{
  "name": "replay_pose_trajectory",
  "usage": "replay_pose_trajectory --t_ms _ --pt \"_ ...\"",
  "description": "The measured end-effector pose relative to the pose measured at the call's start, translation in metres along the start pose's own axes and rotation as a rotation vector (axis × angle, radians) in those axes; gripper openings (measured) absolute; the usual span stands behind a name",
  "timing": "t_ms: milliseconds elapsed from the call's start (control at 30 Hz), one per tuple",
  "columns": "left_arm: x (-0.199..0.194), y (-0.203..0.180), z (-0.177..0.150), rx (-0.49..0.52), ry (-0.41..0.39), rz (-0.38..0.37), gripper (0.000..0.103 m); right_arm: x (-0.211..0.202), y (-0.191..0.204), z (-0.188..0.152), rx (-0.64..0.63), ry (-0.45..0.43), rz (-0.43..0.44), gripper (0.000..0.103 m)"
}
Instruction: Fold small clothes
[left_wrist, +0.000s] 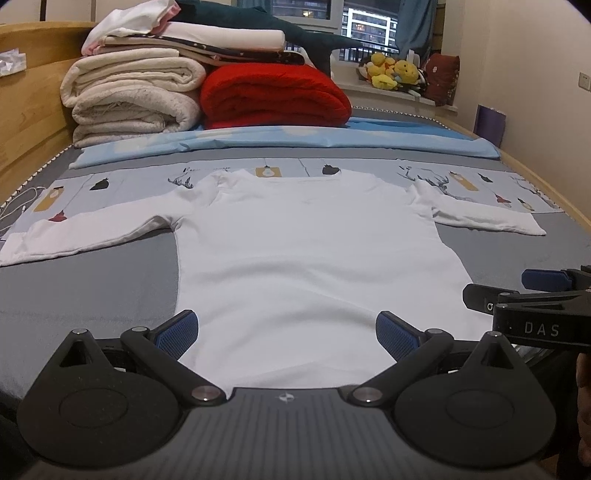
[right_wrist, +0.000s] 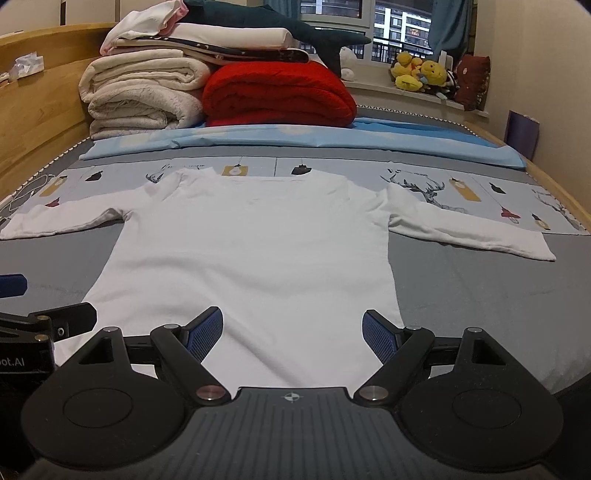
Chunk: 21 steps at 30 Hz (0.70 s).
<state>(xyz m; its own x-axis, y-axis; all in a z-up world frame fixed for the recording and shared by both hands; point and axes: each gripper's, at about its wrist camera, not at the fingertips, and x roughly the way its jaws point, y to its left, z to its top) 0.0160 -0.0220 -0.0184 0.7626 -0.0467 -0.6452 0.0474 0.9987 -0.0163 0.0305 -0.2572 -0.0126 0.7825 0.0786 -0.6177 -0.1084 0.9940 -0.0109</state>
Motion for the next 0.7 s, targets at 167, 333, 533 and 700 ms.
replay_pose_trajectory --t_ms 167,333,533,700 --pt "0.0006 -0.0004 -0.0002 -0.001 0.001 -0.001 0.103 0.0002 0.0004 -0.0006 -0.002 0.0 -0.002 0.084" --pt "0.0006 -0.0002 -0.0017 -0.004 0.0 -0.002 0.103 -0.0008 0.0007 -0.0015 0.0 -0.004 -0.01 0.084" --pt "0.001 0.0006 -0.0023 -0.006 0.003 0.0 0.103 -0.0012 -0.0006 -0.0019 0.0 -0.002 -0.012 0.084" --pt "0.0013 0.0005 -0.0023 -0.007 0.004 0.0 0.103 -0.0008 -0.0004 -0.0018 0.0 -0.002 -0.011 0.084"
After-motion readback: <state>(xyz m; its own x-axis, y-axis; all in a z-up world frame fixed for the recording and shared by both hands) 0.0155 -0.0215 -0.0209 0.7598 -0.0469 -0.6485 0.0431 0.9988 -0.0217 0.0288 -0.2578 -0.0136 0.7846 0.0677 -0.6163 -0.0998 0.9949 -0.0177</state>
